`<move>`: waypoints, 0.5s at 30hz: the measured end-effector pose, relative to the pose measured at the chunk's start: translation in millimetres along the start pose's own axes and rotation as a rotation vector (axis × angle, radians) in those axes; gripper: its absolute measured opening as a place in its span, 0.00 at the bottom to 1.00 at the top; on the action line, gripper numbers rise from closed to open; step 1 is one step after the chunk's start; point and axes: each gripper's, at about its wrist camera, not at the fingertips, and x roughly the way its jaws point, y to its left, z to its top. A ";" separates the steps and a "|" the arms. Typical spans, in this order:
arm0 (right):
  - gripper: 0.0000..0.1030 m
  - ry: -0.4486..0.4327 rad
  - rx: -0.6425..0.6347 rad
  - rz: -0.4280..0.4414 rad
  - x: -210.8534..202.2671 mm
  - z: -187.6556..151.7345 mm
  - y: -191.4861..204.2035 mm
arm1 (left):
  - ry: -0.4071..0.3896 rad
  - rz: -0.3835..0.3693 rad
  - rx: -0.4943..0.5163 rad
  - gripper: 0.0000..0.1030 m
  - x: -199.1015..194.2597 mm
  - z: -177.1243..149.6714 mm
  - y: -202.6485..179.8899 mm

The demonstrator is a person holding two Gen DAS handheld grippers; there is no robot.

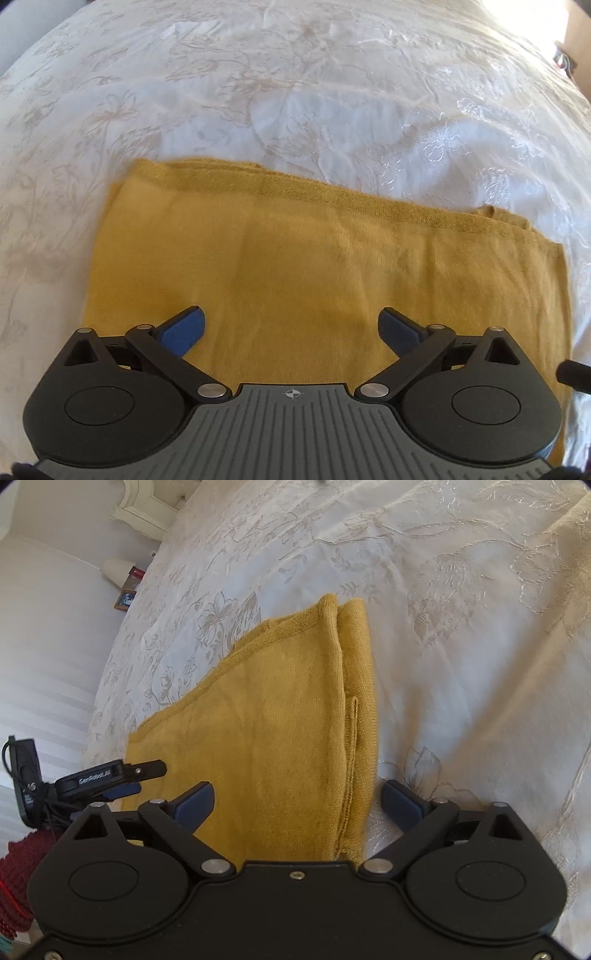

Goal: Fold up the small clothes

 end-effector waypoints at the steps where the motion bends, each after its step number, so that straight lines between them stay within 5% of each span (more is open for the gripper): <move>1: 0.82 0.003 0.008 -0.004 -0.8 0.1 -0.3 | -0.004 -0.002 -0.013 0.99 -7.8 -9.1 4.9; 9: 0.30 -0.002 0.016 -0.071 -6.7 3.9 14.7 | 0.015 0.008 -0.042 0.99 -48.8 -60.2 44.8; 15: 0.25 -0.041 -0.044 -0.083 -17.1 7.4 73.7 | -0.020 -0.017 -0.059 0.99 -60.7 -68.3 76.9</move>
